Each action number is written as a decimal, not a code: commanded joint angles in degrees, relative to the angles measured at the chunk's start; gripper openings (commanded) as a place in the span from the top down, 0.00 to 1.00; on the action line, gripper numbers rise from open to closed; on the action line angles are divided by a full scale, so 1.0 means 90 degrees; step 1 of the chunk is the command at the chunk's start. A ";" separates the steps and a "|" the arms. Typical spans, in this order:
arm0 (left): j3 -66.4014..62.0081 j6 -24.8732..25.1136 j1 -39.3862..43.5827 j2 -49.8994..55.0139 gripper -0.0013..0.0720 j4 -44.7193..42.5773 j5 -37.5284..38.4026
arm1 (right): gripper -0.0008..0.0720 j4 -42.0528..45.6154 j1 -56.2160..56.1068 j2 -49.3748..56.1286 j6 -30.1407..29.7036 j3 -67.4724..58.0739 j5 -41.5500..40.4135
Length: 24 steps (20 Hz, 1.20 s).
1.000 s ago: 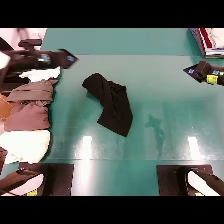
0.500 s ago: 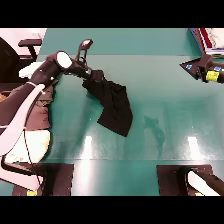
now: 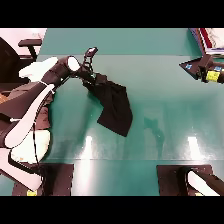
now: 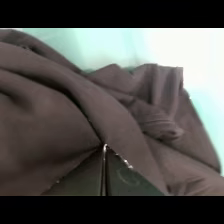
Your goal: Fold the shirts.
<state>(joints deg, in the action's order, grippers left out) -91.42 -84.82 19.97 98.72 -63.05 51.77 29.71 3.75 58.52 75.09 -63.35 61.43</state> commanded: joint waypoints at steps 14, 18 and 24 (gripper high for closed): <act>-0.1676 0.0260 0.1974 -0.3271 0.95 -0.0090 -0.0044 | 0.96 0.0833 -0.0262 0.0333 -0.0017 -0.4600 0.0398; -0.0950 0.0262 0.3045 -0.2429 0.48 -0.0095 -0.0192 | 0.96 0.0828 -0.0262 0.0546 0.0126 -0.4981 0.1027; -0.0937 -0.0068 0.1503 -0.2084 0.02 -0.1076 -0.0087 | 0.96 0.0884 -0.0262 0.0556 0.0153 -0.4979 0.1552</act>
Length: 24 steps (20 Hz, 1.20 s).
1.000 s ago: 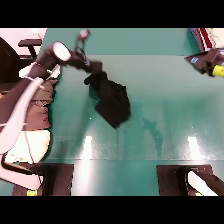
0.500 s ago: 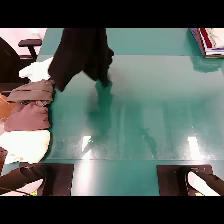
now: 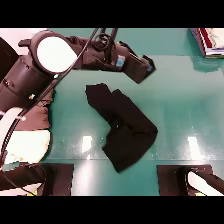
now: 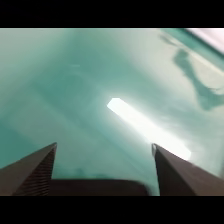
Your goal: Fold the shirts.
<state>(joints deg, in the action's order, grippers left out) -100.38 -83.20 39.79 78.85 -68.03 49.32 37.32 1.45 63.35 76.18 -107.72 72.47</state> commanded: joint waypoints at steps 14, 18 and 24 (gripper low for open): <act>0.2601 -0.0393 -0.3485 0.1899 0.02 0.0617 0.0644 | 0.96 0.0024 -0.0119 0.0427 0.0032 -0.0032 0.0784; 0.2601 -0.0087 -0.3400 0.1991 0.02 0.1540 0.0202 | 0.96 0.0036 -0.0381 0.0639 0.0032 -0.0032 0.0780; 0.2601 0.0398 -0.3011 0.2001 0.50 0.1528 -0.0102 | 0.96 0.0058 -0.0576 0.0930 0.0209 -0.0029 0.0862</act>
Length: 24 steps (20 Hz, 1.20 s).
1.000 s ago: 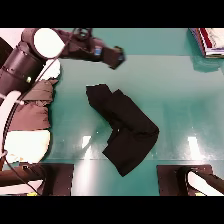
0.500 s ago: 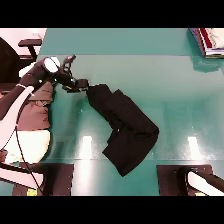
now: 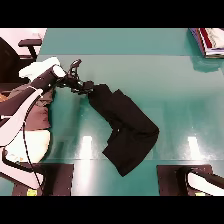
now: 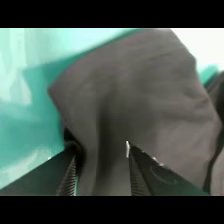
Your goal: Fold the shirts.
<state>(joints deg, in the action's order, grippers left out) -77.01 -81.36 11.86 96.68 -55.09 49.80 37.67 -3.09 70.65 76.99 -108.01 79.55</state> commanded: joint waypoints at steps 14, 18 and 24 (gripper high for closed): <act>-0.1586 0.0427 -0.0588 -0.1192 0.95 -0.0884 0.0163 | 0.25 0.1943 -0.0270 -0.1838 0.1506 0.7499 -0.0202; -0.1581 0.0423 -0.0588 -0.1168 0.95 -0.0908 0.0296 | 0.39 0.0294 -0.1705 -0.1401 0.1217 0.9156 -0.2436; -0.1583 0.0420 -0.0588 -0.1175 0.95 -0.0911 0.0529 | 0.40 -0.0109 -0.3585 0.0313 0.1197 0.8119 -0.3740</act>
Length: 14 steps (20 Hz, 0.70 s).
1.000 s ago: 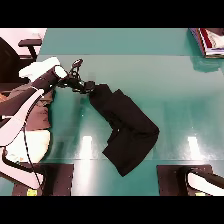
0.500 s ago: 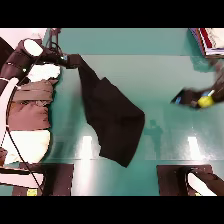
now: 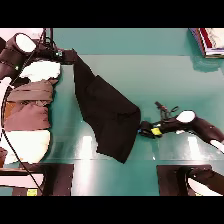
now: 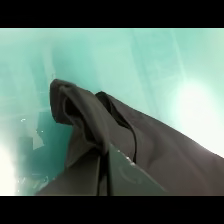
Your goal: Fold the shirts.
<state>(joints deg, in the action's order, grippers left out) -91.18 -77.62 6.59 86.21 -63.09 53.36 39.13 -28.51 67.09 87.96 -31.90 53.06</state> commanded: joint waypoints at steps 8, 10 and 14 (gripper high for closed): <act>-0.0466 -0.0049 -0.0005 -0.0981 0.95 -0.1027 0.0119 | 0.96 0.1681 -0.0313 0.0988 0.0134 -0.2514 0.0437; -0.1001 -0.0049 -0.0005 -0.1639 0.95 -0.1557 0.0121 | 0.96 0.2535 0.0350 0.0216 0.0413 -0.3487 0.1146; -0.2290 -0.0039 -0.0002 -0.3007 0.95 -0.1600 0.0044 | 0.96 0.3009 0.1758 -0.1103 0.0444 -0.6336 0.2062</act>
<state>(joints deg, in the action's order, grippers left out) -104.92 -77.89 6.57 66.81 -75.09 54.52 61.14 -20.23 64.10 91.02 -73.34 64.84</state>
